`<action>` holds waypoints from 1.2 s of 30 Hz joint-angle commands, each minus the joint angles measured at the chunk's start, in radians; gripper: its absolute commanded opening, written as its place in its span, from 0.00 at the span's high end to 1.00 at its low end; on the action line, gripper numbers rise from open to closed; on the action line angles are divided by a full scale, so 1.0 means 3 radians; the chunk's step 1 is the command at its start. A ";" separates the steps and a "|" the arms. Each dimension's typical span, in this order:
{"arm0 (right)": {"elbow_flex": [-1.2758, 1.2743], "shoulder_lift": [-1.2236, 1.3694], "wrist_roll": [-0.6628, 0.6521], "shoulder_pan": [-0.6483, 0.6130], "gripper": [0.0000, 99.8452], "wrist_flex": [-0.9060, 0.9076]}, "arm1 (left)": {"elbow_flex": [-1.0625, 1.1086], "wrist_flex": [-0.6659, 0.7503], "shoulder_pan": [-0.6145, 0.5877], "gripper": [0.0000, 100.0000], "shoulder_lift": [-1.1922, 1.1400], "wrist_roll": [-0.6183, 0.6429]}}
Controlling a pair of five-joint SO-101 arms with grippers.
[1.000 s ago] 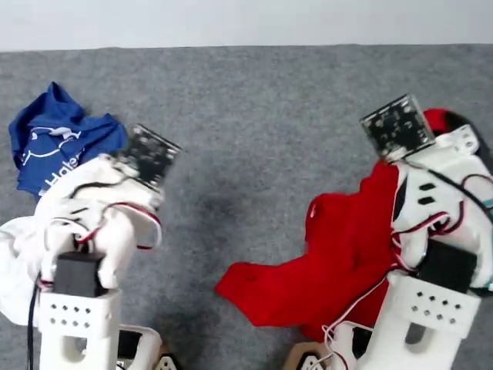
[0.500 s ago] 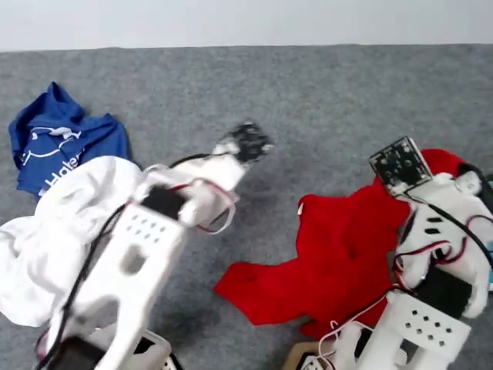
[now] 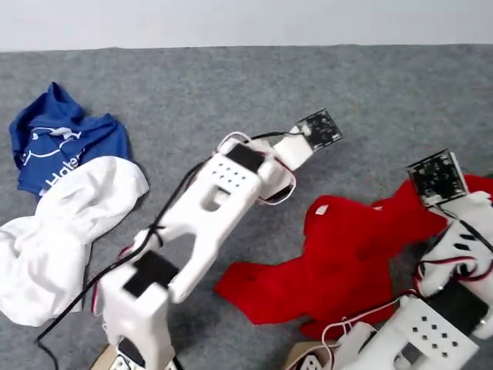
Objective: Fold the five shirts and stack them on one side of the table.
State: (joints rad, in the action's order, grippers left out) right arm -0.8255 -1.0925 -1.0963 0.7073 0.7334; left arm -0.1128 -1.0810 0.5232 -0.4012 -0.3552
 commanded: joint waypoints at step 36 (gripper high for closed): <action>0.0010 -0.0079 -0.0041 0.0105 0.99 -0.0120 | -0.3532 -0.1765 0.0583 0.88 -0.2337 -0.0481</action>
State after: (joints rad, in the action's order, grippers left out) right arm -0.8255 -1.0925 -1.1009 0.7304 0.7196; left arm -1.0978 -1.5980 0.6889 -1.1040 -0.4948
